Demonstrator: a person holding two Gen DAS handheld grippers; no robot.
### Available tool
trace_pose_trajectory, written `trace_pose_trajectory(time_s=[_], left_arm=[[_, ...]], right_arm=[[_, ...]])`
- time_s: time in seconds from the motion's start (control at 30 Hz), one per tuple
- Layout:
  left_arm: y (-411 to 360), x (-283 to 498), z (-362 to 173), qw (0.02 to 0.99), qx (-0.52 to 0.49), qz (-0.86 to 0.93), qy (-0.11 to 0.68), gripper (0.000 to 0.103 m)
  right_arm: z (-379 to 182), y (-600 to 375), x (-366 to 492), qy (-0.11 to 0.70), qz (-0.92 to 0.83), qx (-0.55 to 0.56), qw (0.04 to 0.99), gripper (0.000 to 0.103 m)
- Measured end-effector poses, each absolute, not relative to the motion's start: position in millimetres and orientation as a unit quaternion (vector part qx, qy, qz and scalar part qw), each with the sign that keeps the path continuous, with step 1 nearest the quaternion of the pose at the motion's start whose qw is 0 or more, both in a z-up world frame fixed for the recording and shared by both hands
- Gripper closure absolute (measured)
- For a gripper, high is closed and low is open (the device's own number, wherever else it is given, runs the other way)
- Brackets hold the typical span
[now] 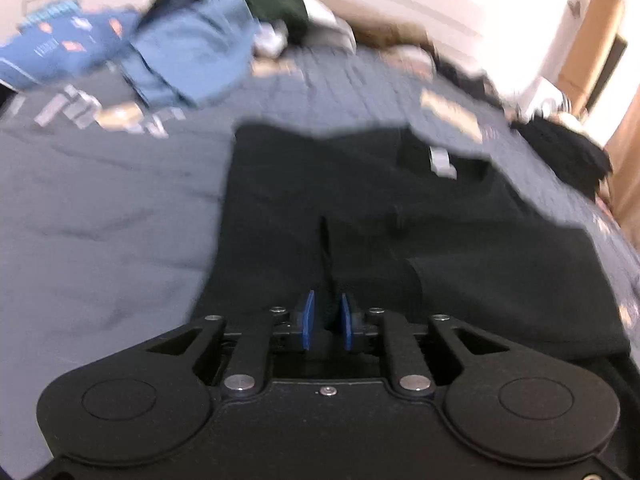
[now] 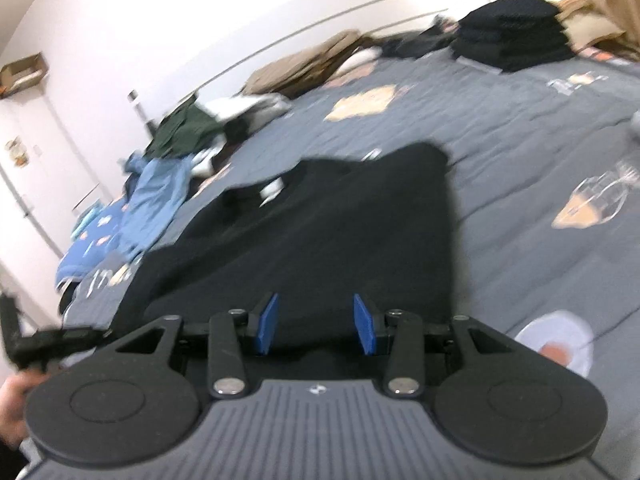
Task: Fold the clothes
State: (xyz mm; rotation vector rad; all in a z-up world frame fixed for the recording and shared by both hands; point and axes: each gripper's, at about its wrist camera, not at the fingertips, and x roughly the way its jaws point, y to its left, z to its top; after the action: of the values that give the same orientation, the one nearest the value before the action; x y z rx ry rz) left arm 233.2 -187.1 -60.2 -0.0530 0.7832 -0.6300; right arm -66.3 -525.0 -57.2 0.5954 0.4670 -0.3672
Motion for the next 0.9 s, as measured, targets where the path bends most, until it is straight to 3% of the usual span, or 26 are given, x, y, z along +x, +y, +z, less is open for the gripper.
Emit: trace_pose_trajectory(time_s=[0.1,0.17,0.2,0.3,0.47,0.6,0.67,0.77,0.83,0.87,0.9], left_arm=[[-181.7,222.4,-43.0,0.888,-0.069,-0.303,0.338,0.085],[-193.0,214.4,-36.2,0.874,-0.100,-0.342,0.331,0.060],[-204.7,208.9,-36.2,0.866,-0.107,-0.362,0.328,0.057],[-242.0,193.5,-40.6,0.844,-0.123,-0.408,0.324,0.056],[-284.7,198.5,-88.6,0.830,-0.147,-0.387,0.374,0.056],[-275.3,214.7,-110.9,0.845,-0.152,-0.352,0.372,0.062],[-260.4,224.6,-113.3,0.848,-0.165,-0.341,0.371,0.085],[-241.2,232.5,-109.2,0.867,-0.157,-0.314,0.355,0.098],[-224.7,238.3,-107.7,0.860,-0.188,-0.317,0.352,0.099],[-219.7,239.6,-105.5,0.872,-0.182,-0.290,0.350,0.088],[-214.6,242.0,-104.4,0.883,-0.175,-0.268,0.344,0.088]], right_arm=[[-58.1,-539.5,-67.2,0.218,-0.184,0.300,0.910,0.062],[-59.7,-539.5,-62.3,0.206,-0.175,0.299,0.915,0.062],[-60.3,-538.8,-59.7,0.198,-0.169,0.298,0.918,0.062],[-65.7,-537.2,-44.3,0.194,-0.147,0.289,0.926,0.062],[-91.4,-542.2,-25.1,0.258,-0.163,0.287,0.908,0.063],[-95.7,-552.2,-30.0,0.258,-0.158,0.319,0.898,0.063],[-95.8,-554.2,-32.1,0.255,-0.161,0.331,0.894,0.063],[-96.4,-551.8,-32.3,0.258,-0.163,0.324,0.895,0.063],[-95.1,-547.9,-31.4,0.262,-0.165,0.310,0.899,0.063],[-95.0,-546.9,-31.2,0.264,-0.167,0.304,0.900,0.063],[-95.0,-545.9,-30.9,0.265,-0.167,0.299,0.901,0.063]])
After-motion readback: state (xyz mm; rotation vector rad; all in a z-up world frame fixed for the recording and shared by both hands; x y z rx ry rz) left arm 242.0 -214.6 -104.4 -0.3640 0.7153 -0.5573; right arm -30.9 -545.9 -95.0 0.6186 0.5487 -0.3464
